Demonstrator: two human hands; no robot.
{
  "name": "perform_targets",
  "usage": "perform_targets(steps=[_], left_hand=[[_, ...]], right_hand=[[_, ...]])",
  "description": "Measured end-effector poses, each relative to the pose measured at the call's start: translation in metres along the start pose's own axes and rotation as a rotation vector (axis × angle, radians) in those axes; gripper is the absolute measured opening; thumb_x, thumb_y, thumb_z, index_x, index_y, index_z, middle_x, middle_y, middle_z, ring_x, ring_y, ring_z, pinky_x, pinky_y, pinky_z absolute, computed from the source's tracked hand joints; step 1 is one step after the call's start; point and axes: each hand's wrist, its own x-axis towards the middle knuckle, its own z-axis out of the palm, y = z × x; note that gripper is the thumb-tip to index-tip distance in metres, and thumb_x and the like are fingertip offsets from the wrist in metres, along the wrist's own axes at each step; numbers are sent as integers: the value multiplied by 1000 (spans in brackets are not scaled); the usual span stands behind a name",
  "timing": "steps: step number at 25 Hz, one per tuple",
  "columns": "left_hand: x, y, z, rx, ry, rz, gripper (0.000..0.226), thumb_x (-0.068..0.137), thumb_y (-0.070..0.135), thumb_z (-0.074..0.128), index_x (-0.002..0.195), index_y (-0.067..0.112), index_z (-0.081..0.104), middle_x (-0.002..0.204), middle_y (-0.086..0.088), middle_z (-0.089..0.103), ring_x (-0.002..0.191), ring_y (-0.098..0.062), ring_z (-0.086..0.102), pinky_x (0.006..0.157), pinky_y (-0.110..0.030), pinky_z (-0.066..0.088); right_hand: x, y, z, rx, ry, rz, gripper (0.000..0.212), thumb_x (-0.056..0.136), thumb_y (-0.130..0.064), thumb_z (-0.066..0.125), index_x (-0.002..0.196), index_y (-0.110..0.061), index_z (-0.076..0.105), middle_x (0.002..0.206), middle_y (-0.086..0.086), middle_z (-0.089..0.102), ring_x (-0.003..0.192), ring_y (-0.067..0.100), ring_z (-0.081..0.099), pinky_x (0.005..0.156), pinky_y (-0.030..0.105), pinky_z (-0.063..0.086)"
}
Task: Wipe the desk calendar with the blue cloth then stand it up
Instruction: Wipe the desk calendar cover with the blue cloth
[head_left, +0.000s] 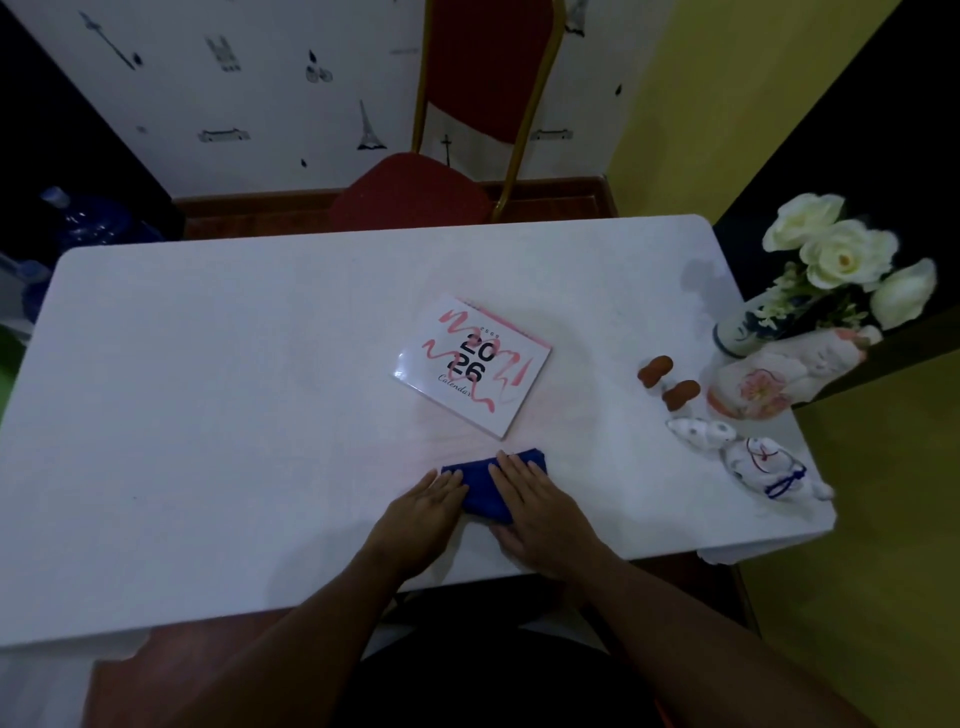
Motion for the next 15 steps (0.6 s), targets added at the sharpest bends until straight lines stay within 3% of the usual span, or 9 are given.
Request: perform_targets(steps=[2, 4, 7, 10, 12, 15], left_hand=[[-2, -1, -4, -111, 17, -43, 49, 66, 19, 98, 112, 10, 83, 114, -9, 82, 103, -20, 81, 94, -36, 60], [-6, -3, -4, -222, 24, -55, 42, 88, 22, 81, 127, 6, 76, 131, -12, 76, 119, -24, 75, 107, -43, 54], [-10, -9, -5, -384, -45, -172, 55, 109, 38, 42, 155, 9, 51, 162, -8, 49, 154, -20, 45, 131, -36, 13], [-6, -27, -4, -414, -60, -279, 57, 112, 40, 26, 163, 16, 36, 172, -2, 32, 163, -13, 23, 130, -24, -5], [2, -44, -6, -395, -73, -319, 57, 113, 40, 21, 165, 18, 29, 175, 1, 24, 165, -12, 14, 130, -23, -5], [19, -69, -10, -331, -65, -384, 58, 113, 39, 17, 167, 17, 20, 177, -1, 15, 166, -15, 6, 132, -28, -5]], right_hand=[[9, -10, 0, 59, 52, -10, 73, 95, -37, 61, 154, 1, 40, 160, 21, 40, 148, 33, 41, 118, 50, 39], [16, -17, 0, 111, 67, -17, 68, 96, -19, 65, 154, 1, 37, 161, 20, 38, 150, 33, 38, 120, 51, 36], [17, -12, 2, 168, 29, -12, 67, 101, -5, 54, 160, -5, 22, 169, 11, 20, 157, 27, 18, 128, 45, 18], [14, -5, -5, 342, -6, 53, 70, 103, -1, 48, 163, -15, 16, 171, 3, 15, 159, 22, 14, 129, 41, 16], [20, -1, -23, 474, -53, 141, 67, 105, -5, 48, 163, -21, 20, 167, 7, 31, 152, 26, 32, 122, 39, 31], [40, 4, -56, 583, 113, 168, 48, 106, -13, 49, 153, -18, 42, 129, 15, 68, 112, 28, 68, 92, 26, 48]])
